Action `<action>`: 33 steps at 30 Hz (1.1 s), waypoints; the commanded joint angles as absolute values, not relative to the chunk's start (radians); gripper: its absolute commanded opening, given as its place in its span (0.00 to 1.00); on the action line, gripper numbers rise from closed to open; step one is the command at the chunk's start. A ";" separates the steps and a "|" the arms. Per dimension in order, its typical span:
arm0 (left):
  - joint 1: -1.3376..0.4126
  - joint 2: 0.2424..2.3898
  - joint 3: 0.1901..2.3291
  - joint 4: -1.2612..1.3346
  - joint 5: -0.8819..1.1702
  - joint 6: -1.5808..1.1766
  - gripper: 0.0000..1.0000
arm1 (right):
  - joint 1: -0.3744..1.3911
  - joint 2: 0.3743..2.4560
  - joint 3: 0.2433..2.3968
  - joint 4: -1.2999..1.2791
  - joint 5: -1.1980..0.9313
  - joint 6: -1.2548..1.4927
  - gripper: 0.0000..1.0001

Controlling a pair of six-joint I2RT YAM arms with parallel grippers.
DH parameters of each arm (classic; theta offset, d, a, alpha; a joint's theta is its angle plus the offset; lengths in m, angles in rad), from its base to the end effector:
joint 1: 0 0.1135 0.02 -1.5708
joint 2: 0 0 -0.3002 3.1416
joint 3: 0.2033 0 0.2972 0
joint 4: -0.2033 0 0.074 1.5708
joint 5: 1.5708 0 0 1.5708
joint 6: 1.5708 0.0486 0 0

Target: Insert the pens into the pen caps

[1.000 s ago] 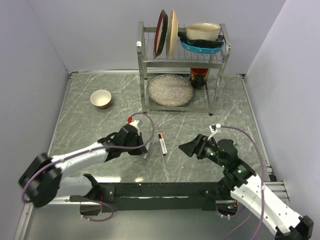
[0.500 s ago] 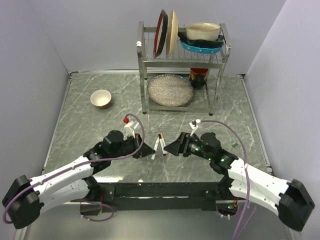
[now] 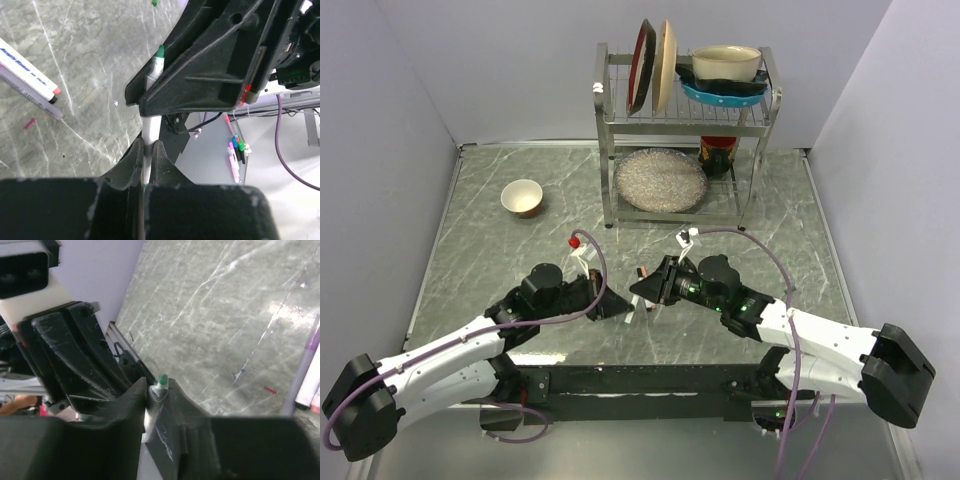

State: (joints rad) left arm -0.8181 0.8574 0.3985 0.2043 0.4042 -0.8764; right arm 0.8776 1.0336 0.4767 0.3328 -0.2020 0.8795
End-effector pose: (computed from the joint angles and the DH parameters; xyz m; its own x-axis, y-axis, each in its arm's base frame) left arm 0.1405 -0.1780 0.2355 -0.8258 -0.1519 -0.5432 0.4636 0.3657 -0.8071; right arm 0.1610 0.2091 0.2415 -0.7674 0.2574 -0.5872 -0.4507 0.4349 0.7796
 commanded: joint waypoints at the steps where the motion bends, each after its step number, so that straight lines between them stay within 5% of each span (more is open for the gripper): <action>1: -0.822 0.821 0.405 0.245 0.430 -0.853 0.01 | 0.884 1.035 0.518 0.408 -0.178 0.865 0.10; 2: -0.822 0.810 0.406 0.245 0.433 -0.854 0.03 | 0.885 1.034 0.520 0.416 -0.192 0.856 0.01; 3: -0.821 0.802 0.407 0.245 0.433 -0.854 0.22 | 0.885 1.031 0.522 0.429 -0.215 0.853 0.00; 7: -0.822 0.776 0.423 0.256 0.454 -0.836 0.56 | 0.887 1.009 0.515 0.468 -0.262 0.851 0.00; 13: -0.822 0.805 0.479 0.229 0.488 -0.805 0.67 | 0.891 0.993 0.517 0.494 -0.296 0.864 0.00; 26: -0.822 0.867 0.463 0.271 0.531 -0.796 0.44 | 0.896 0.927 0.535 0.448 -0.285 0.841 0.00; 27: -0.822 0.865 0.457 0.281 0.538 -0.799 0.23 | 0.896 0.925 0.537 0.446 -0.291 0.841 0.00; 29: -0.822 0.868 0.457 0.308 0.551 -0.799 0.01 | 0.894 0.927 0.541 0.445 -0.304 0.838 0.01; 31: -0.821 0.879 0.459 0.321 0.574 -0.790 0.01 | 0.896 0.931 0.558 0.416 -0.304 0.835 0.19; 32: -0.822 0.884 0.462 0.322 0.581 -0.782 0.01 | 0.896 0.930 0.564 0.402 -0.295 0.831 0.41; 33: -0.822 0.890 0.472 0.313 0.581 -0.764 0.01 | 0.896 0.928 0.574 0.370 -0.285 0.825 0.48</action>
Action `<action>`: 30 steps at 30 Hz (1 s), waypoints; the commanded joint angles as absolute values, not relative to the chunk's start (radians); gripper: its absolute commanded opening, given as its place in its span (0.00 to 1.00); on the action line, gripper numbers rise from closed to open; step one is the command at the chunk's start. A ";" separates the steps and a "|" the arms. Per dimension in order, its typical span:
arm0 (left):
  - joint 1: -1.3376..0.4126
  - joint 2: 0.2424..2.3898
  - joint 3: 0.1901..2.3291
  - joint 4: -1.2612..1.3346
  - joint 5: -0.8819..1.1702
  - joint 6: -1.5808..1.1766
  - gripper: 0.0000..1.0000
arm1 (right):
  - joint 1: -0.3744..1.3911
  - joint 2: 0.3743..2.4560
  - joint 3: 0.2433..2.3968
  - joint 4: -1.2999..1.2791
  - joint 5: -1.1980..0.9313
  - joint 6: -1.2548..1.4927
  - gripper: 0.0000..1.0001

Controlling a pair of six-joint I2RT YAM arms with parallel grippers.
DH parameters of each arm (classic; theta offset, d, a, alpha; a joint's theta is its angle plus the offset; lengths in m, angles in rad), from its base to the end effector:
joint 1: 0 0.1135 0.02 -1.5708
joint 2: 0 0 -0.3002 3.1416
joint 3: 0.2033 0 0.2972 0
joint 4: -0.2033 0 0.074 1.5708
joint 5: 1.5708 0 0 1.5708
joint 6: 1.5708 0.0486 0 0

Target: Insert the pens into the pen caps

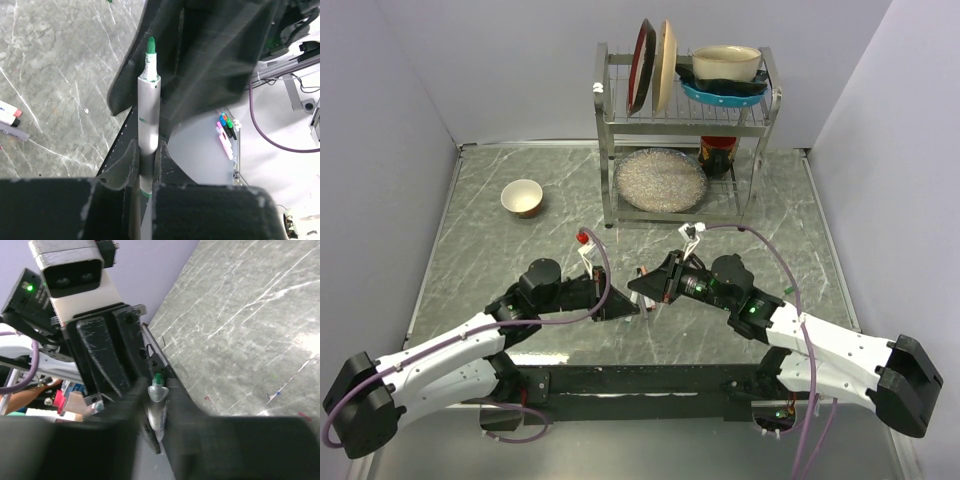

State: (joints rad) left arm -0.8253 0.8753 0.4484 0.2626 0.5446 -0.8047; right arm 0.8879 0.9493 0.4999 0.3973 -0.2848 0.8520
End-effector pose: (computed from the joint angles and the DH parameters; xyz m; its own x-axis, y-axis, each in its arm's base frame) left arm 0.1385 -0.1871 0.2592 -0.7796 -0.0642 -0.6229 0.5962 0.2285 -0.7697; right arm 0.1497 0.2056 0.2789 -0.7152 0.2654 -0.6466 -0.5821 0.2859 0.7612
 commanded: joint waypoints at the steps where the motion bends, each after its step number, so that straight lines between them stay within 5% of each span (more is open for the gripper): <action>1: -0.822 0.896 0.479 0.302 0.575 -0.753 0.01 | 0.896 0.920 0.580 0.348 -0.244 0.816 0.55; 2: -0.822 0.897 0.486 0.267 0.565 -0.743 0.01 | 0.896 0.898 0.587 0.322 -0.214 0.813 0.65; 4: -0.822 0.884 0.517 0.220 0.504 -0.715 0.01 | 0.896 0.861 0.607 0.232 -0.131 0.804 0.69; 12: -0.818 0.833 0.615 0.062 0.328 -0.652 0.01 | 0.832 0.746 0.750 -0.326 0.337 0.745 0.70; 19: -0.804 0.854 0.644 0.002 0.354 -0.716 0.01 | 0.528 0.704 0.696 -0.534 0.570 0.822 0.78; 30: -0.798 0.718 0.611 -0.123 0.145 -0.730 0.01 | -0.035 0.995 0.624 -0.515 0.296 0.906 0.79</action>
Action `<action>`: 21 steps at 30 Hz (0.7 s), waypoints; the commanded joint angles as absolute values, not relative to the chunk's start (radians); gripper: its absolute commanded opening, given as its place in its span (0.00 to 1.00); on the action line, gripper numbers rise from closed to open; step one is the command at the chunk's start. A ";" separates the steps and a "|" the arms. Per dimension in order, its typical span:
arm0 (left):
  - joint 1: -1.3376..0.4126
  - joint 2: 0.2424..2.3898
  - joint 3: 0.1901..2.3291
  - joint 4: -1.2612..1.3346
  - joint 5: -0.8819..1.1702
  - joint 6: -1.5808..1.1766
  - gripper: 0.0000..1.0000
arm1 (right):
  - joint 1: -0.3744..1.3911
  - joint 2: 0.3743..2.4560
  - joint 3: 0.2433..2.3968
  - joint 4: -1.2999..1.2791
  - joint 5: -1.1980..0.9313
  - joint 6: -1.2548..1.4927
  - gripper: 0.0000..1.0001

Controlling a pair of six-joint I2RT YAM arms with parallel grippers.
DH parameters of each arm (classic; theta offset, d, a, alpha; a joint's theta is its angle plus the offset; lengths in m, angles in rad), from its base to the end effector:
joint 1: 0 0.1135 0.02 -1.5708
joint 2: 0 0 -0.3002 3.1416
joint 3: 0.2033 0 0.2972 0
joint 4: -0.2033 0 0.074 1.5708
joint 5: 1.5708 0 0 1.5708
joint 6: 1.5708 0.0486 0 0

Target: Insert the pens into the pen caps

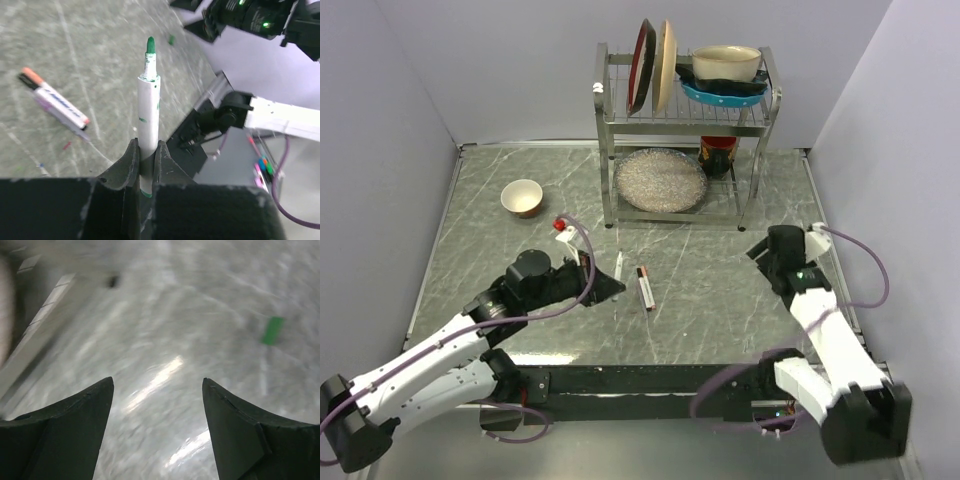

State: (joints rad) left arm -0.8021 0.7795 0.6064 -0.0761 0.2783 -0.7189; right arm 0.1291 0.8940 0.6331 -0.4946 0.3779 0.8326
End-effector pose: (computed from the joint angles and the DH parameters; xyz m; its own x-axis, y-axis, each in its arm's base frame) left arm 0.1437 -0.1678 0.3037 -0.7061 -0.1808 -0.6847 0.5465 0.4758 -0.6892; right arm 0.2160 0.0100 0.2487 -0.3491 0.6480 -0.6770 0.6017 0.7088 0.3682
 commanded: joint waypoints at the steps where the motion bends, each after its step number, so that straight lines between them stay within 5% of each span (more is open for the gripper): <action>1: -0.799 0.704 0.598 -0.129 0.079 -0.735 0.01 | -0.069 1.023 0.624 -0.518 0.260 0.917 0.79; 14: -0.807 0.529 0.540 -0.164 -0.064 -0.764 0.01 | -0.302 1.181 0.618 -0.468 0.308 0.968 0.72; 21: -0.821 0.528 0.543 -0.176 -0.084 -0.765 0.01 | -0.330 1.244 0.618 -0.433 0.278 0.968 0.60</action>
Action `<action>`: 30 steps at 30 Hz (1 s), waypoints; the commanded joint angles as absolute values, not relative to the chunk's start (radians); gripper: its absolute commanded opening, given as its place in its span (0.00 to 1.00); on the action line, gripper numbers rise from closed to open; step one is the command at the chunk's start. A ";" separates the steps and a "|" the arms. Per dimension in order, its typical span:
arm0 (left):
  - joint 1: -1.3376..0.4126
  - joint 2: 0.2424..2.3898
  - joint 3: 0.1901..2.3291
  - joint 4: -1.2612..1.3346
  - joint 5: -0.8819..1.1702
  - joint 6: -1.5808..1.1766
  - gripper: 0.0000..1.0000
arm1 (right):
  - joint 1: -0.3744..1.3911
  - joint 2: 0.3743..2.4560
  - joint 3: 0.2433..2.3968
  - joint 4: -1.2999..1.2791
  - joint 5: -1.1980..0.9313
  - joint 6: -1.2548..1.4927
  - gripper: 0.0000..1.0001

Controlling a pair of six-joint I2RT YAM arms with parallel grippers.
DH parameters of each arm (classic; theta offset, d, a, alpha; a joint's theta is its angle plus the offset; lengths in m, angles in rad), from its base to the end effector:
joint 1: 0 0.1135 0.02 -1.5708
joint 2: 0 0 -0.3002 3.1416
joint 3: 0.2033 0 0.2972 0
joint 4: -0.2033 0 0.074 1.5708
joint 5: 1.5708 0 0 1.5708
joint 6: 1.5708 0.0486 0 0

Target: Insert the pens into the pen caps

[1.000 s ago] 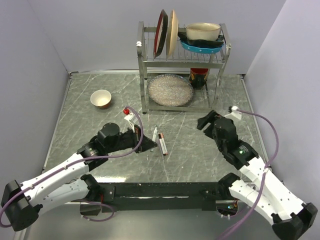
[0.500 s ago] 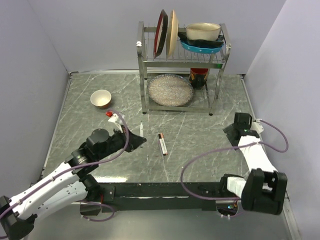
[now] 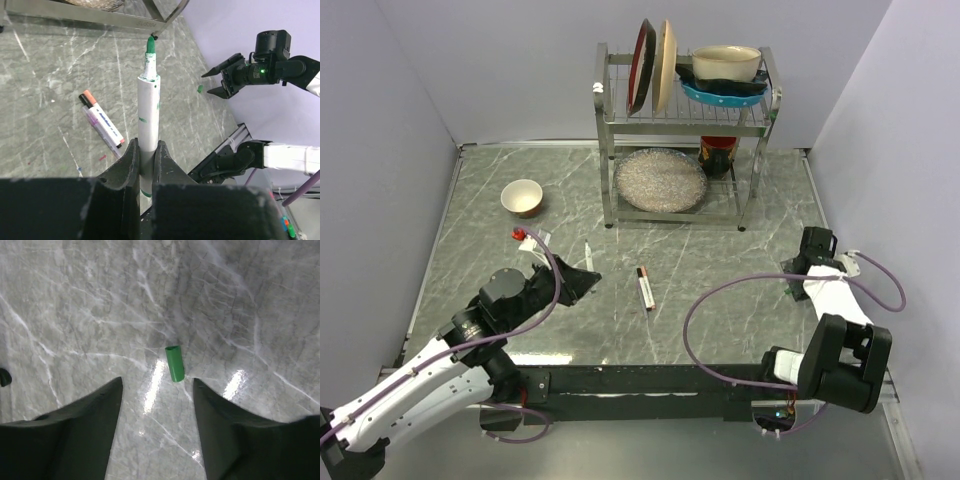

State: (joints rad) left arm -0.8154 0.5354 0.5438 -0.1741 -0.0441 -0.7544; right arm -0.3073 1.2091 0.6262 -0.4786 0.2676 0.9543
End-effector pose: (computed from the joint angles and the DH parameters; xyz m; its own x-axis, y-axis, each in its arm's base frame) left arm 0.1203 -0.1247 0.3089 -0.5601 -0.4032 -0.7237 0.4308 0.6044 -0.6702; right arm 0.2332 -0.0875 0.1786 -0.1429 0.8709 -0.4703 0.9187 0.2934 0.2643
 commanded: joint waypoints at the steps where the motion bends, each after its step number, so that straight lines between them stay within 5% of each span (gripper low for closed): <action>1: -0.821 0.526 0.540 -0.176 -0.087 -0.770 0.01 | -0.334 1.274 0.624 -0.416 0.275 0.957 0.58; 10: -0.822 0.522 0.538 -0.175 -0.127 -0.775 0.01 | -0.357 1.426 0.658 -0.367 0.287 0.907 0.51; 20: -0.822 0.534 0.549 -0.186 -0.143 -0.770 0.01 | -0.356 1.398 0.652 -0.316 0.140 0.712 0.12; 24: -0.822 0.517 0.548 -0.193 -0.156 -0.772 0.01 | -0.331 1.385 0.666 -0.296 -0.053 0.565 0.04; 30: -0.822 0.511 0.555 -0.209 -0.179 -0.764 0.01 | -0.013 1.373 0.755 -0.391 0.122 0.470 0.01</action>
State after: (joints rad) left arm -0.8181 0.5194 0.5404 -0.2081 -0.1455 -0.7719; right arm -0.1921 1.3998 0.6731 -0.3557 0.0505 0.5705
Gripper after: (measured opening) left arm 0.089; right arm 0.123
